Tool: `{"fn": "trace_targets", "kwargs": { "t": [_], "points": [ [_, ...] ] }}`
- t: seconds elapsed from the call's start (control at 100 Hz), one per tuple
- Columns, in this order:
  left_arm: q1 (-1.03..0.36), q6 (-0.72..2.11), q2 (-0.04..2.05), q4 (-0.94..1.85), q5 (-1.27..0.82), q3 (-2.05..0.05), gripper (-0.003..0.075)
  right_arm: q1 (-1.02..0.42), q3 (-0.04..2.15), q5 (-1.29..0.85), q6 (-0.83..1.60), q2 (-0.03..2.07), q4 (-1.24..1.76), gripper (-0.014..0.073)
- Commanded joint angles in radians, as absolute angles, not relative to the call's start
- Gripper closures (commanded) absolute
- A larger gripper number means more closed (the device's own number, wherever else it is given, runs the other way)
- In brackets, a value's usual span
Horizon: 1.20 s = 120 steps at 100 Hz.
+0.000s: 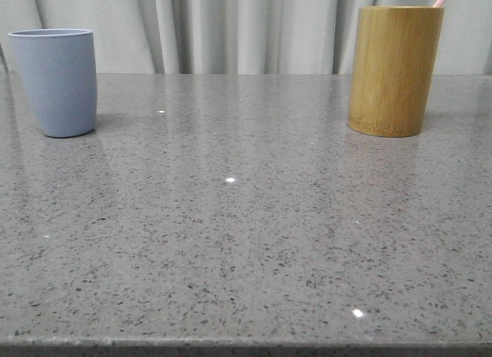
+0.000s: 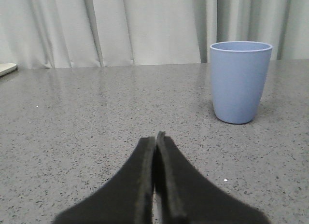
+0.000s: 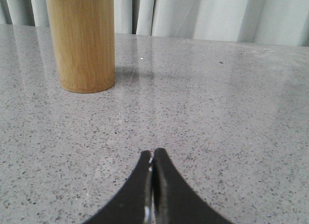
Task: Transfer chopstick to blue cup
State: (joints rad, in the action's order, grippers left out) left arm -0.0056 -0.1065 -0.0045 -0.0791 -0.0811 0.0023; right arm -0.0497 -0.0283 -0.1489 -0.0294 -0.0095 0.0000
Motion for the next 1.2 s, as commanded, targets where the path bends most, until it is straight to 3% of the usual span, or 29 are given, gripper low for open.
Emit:
{"fn": "trace_targets", "kwargs": {
  "t": [0.0,0.61,0.84,0.98,1.19],
  "points": [
    [-0.005,-0.117,-0.039,-0.081,0.000,0.011,0.0739,-0.045,-0.028,-0.061,-0.024,-0.031,-0.008,0.0662],
    [-0.005,-0.117,-0.039,-0.081,0.028,0.011,0.0739,-0.045,-0.028,-0.053,-0.024,-0.031,-0.008,0.0662],
    [-0.005,-0.117,-0.039,0.014,0.098,-0.009,0.0739,-0.044,-0.024,0.051,-0.024,-0.031,-0.008,0.0662],
    [-0.005,-0.117,-0.027,0.022,-0.010,-0.093,0.0739,-0.044,0.053,-0.017,-0.025,-0.031,0.000,0.0662],
    [-0.005,-0.117,0.141,0.130,-0.303,-0.347,0.0739,-0.044,0.351,-0.343,-0.025,0.067,0.000,0.0662]
  ]
}}
